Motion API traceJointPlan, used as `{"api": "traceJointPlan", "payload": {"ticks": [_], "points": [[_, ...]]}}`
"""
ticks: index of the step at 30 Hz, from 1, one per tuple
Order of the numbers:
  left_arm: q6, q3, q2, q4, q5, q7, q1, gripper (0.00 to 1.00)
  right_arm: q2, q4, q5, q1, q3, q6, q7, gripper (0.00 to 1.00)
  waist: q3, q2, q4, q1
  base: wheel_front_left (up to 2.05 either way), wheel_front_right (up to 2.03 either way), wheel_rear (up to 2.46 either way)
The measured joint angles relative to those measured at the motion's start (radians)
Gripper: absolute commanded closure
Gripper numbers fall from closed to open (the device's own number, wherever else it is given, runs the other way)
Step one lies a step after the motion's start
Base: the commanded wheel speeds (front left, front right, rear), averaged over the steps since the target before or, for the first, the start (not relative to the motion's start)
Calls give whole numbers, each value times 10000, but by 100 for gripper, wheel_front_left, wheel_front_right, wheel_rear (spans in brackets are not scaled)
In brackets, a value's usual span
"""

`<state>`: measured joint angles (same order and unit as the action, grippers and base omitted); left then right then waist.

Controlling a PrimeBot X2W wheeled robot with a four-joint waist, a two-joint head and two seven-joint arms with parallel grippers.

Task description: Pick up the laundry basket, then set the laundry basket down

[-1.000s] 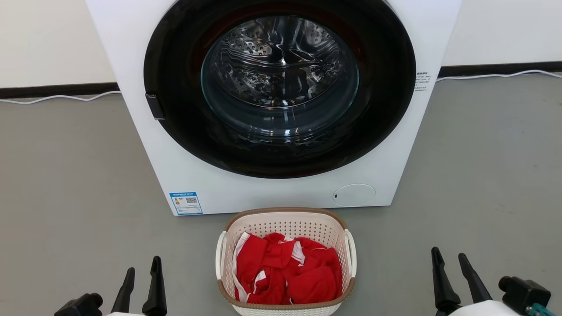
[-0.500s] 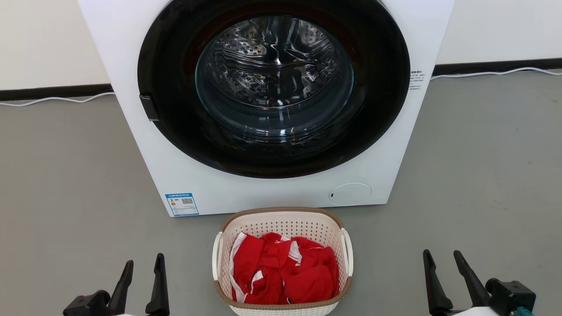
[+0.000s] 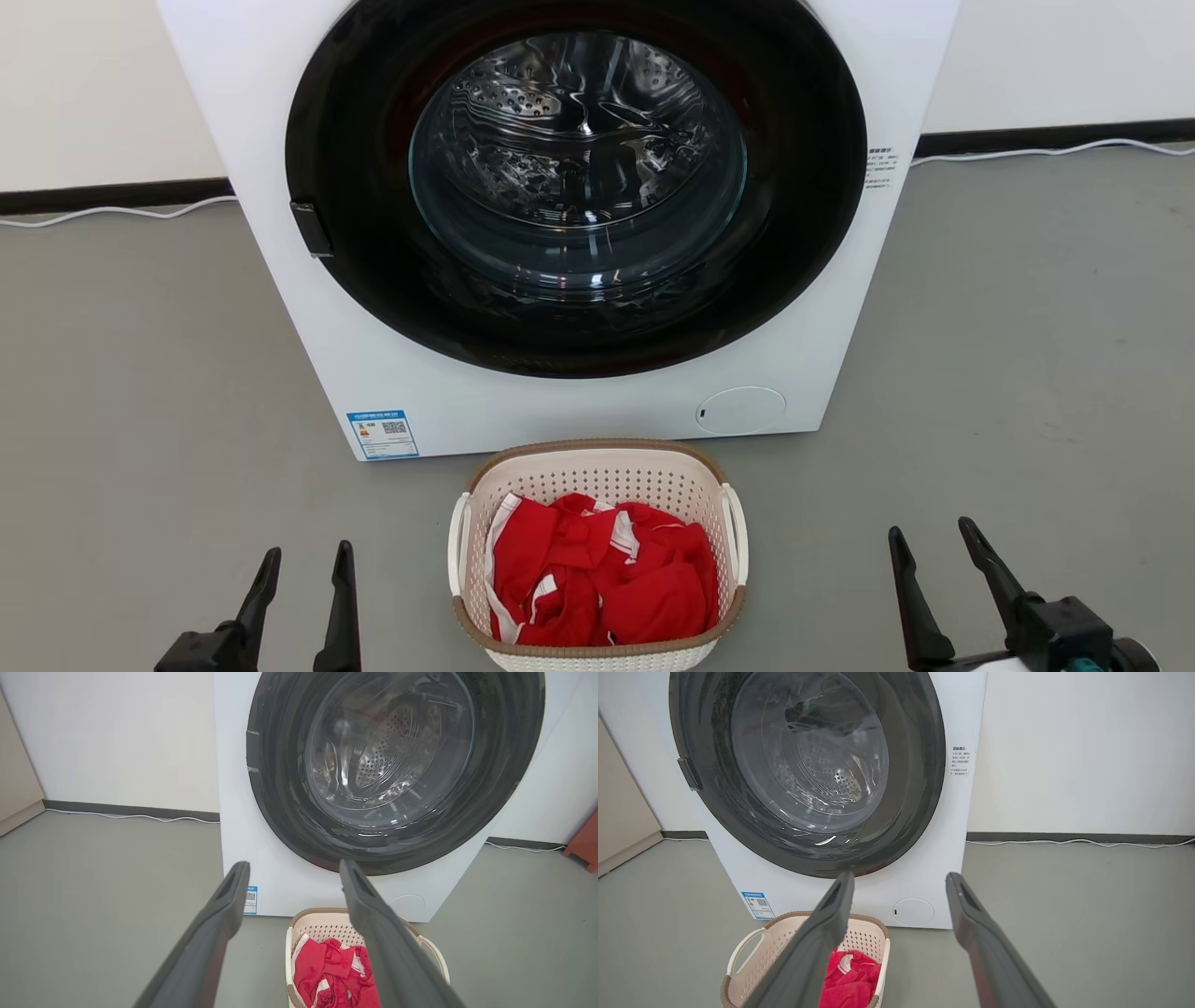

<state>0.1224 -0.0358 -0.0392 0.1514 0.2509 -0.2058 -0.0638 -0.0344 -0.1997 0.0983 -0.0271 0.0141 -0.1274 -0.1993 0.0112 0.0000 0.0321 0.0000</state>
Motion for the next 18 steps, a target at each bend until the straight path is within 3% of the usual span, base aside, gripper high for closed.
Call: {"api": "traceJointPlan", "payload": {"ticks": [18], "points": [[10,98,-15,-81,-1756,-439,-84,0,-17,186,-2127,-39,-219,-2,-495,0,21,0,22,0,0,0,0]]}}
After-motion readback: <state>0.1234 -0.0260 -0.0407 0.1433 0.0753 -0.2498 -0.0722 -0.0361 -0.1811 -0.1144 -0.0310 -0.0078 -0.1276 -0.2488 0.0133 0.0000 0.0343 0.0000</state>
